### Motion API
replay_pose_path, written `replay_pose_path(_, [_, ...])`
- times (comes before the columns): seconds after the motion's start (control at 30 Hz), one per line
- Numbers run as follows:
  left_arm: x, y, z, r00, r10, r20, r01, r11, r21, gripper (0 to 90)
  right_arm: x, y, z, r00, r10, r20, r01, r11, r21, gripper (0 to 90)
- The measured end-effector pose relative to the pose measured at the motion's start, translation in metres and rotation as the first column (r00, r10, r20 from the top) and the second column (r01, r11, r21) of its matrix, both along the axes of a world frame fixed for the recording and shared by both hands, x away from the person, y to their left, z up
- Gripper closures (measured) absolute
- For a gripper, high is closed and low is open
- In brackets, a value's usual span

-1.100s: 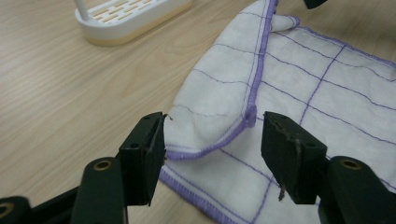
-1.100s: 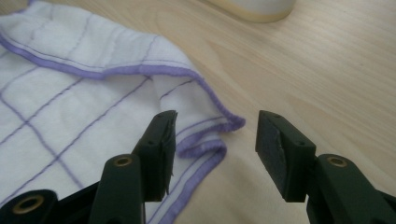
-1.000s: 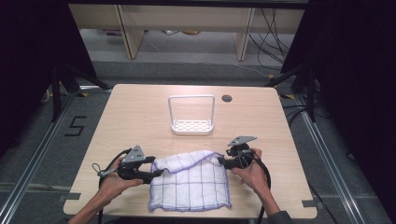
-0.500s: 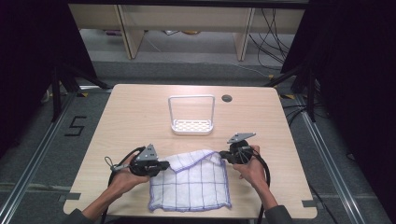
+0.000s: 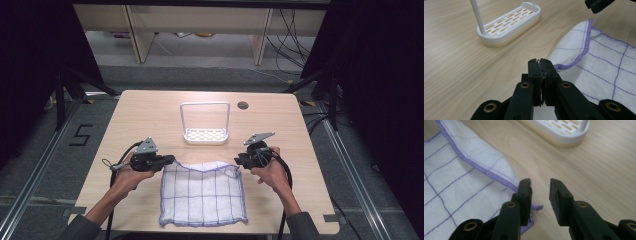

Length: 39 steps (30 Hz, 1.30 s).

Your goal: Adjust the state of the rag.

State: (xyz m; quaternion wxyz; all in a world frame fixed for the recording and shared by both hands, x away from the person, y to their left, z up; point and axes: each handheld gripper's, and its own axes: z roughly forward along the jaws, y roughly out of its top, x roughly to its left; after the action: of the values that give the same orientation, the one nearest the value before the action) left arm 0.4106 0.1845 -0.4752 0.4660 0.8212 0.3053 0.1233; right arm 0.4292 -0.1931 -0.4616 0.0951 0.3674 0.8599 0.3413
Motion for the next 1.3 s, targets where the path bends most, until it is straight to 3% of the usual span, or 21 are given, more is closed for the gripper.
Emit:
replay_pose_path(0.1, [0.003, 0.003, 0.0, 0.9997, 0.023, 0.002, -0.023, 0.9997, -0.006, 86.8, -0.002, -0.004, -0.004, 0.9997, 0.002, -0.024, -0.002, 1.0, -0.002, 66.1])
replay_pose_path(0.13, [0.004, 0.005, -0.002, 0.9995, 0.032, 0.005, -0.032, 0.9995, -0.005, 86.8, 0.0, -0.006, -0.004, 0.9998, 0.019, -0.009, -0.019, 0.999, -0.028, 65.0])
replay_pose_path(0.17, [0.005, 0.006, -0.002, 0.9994, 0.034, 0.001, -0.034, 0.9994, -0.001, 86.9, -0.002, -0.005, -0.004, 0.9996, 0.004, -0.028, -0.004, 1.0, -0.015, 64.8])
replay_pose_path(0.27, [0.008, 0.009, -0.004, 0.9988, 0.048, -0.008, -0.048, 0.9988, 0.008, 87.0, -0.004, -0.007, -0.004, 0.9996, 0.014, -0.025, -0.013, 1.0, 0.01, 64.6])
replay_pose_path(0.33, [0.009, 0.01, -0.005, 0.998, 0.063, -0.008, -0.063, 0.998, -0.001, 86.9, -0.006, -0.007, -0.004, 0.9995, 0.02, -0.025, -0.02, 0.999, -0.025, 64.6])
replay_pose_path(0.37, [0.01, 0.01, -0.006, 0.998, 0.064, -0.006, -0.064, 0.998, -0.004, 87.0, -0.009, -0.007, -0.003, 0.9985, 0.019, -0.051, -0.02, 1.0, -0.024, 64.6])
replay_pose_path(0.4, [0.01, 0.01, -0.006, 0.998, 0.063, -0.01, -0.063, 0.998, -0.005, 86.9, -0.009, -0.007, -0.005, 0.9991, 0.03, -0.031, -0.031, 0.999, -0.025, 64.6])
replay_pose_path(0.43, [0.011, 0.01, -0.006, 0.9983, 0.055, -0.017, -0.055, 0.9985, -0.005, 86.9, -0.011, -0.006, -0.007, 0.9986, 0.045, -0.028, -0.044, 0.999, 0.007, 64.2])
replay_pose_path(0.47, [0.01, 0.01, -0.007, 0.9983, 0.056, -0.016, -0.056, 0.9984, -0.005, 86.9, -0.014, -0.007, -0.006, 0.9971, 0.063, -0.043, -0.063, 0.998, 0.004, 63.8])
replay_pose_path(0.53, [0.01, 0.01, -0.006, 0.9984, 0.054, -0.016, -0.054, 0.9985, -0.003, 86.9, -0.019, -0.008, -0.007, 0.9975, 0.068, -0.017, -0.067, 0.997, 0.029, 62.7])
replay_pose_path(0.57, [0.01, 0.009, -0.006, 0.9983, 0.058, -0.013, -0.058, 0.9983, -0.007, 86.9, -0.021, -0.009, -0.003, 0.9964, 0.079, -0.032, -0.079, 0.997, 0.011, 62.2])
replay_pose_path(0.67, [0.011, 0.01, -0.007, 0.9982, 0.057, -0.018, -0.057, 0.9983, -0.007, 86.9, -0.023, -0.007, -0.007, 0.9958, 0.092, -0.008, -0.092, 0.996, -0.007, 60.6])
replay_pose_path(0.73, [0.01, 0.01, -0.007, 0.9982, 0.058, -0.019, -0.058, 0.9983, -0.006, 86.9, -0.021, -0.004, -0.009, 0.9952, 0.094, -0.029, -0.094, 0.995, -0.028, 60.2])
replay_pose_path(0.83, [0.01, 0.01, -0.006, 0.9982, 0.058, -0.014, -0.058, 0.9982, -0.012, 86.9, -0.014, 0.001, -0.014, 0.9944, 0.098, -0.04, -0.099, 0.995, -0.025, 67.5])
replay_pose_path(0.97, [0.01, 0.011, -0.006, 0.9982, 0.058, -0.016, -0.058, 0.9982, -0.018, 86.9, -0.009, 0.005, -0.015, 0.9904, 0.123, -0.062, -0.127, 0.991, -0.052, 88.7])
replay_pose_path(1.0, [0.01, 0.011, -0.006, 0.9982, 0.058, -0.016, -0.058, 0.9982, -0.018, 86.9, -0.007, 0.005, -0.016, 0.9887, 0.144, -0.042, -0.145, 0.989, -0.033, 89.9])
replay_pose_path(1.07, [0.011, 0.012, -0.005, 0.9982, 0.056, -0.024, -0.056, 0.9981, -0.024, 86.9, -0.007, 0.005, -0.01, 0.9932, 0.113, -0.027, -0.115, 0.992, -0.055, 90.0])
replay_pose_path(1.1, [0.011, 0.011, -0.006, 0.998, 0.059, -0.022, -0.06, 0.9976, -0.033, 86.9, -0.006, 0.005, -0.009, 0.9906, 0.137, -0.004, -0.137, 0.99, -0.045, 90.0])
replay_pose_path(1.17, [0.011, 0.011, -0.005, 0.9975, 0.068, -0.018, -0.069, 0.9972, -0.03, 86.9, -0.007, 0.005, -0.002, 0.9907, 0.135, -0.017, -0.135, 0.99, -0.03, 90.0])
replay_pose_path(1.27, [0.013, 0.013, -0.006, 0.9977, 0.066, -0.018, -0.066, 0.9976, -0.02, 86.9, -0.009, 0.005, 0.001, 0.9901, 0.138, -0.025, -0.139, 0.989, -0.048, 72.0])
replay_pose_path(1.3, [0.013, 0.013, -0.006, 0.9976, 0.065, -0.022, -0.066, 0.9977, -0.019, 86.9, -0.009, 0.004, 0.002, 0.9896, 0.141, -0.029, -0.143, 0.987, -0.076, 65.1])
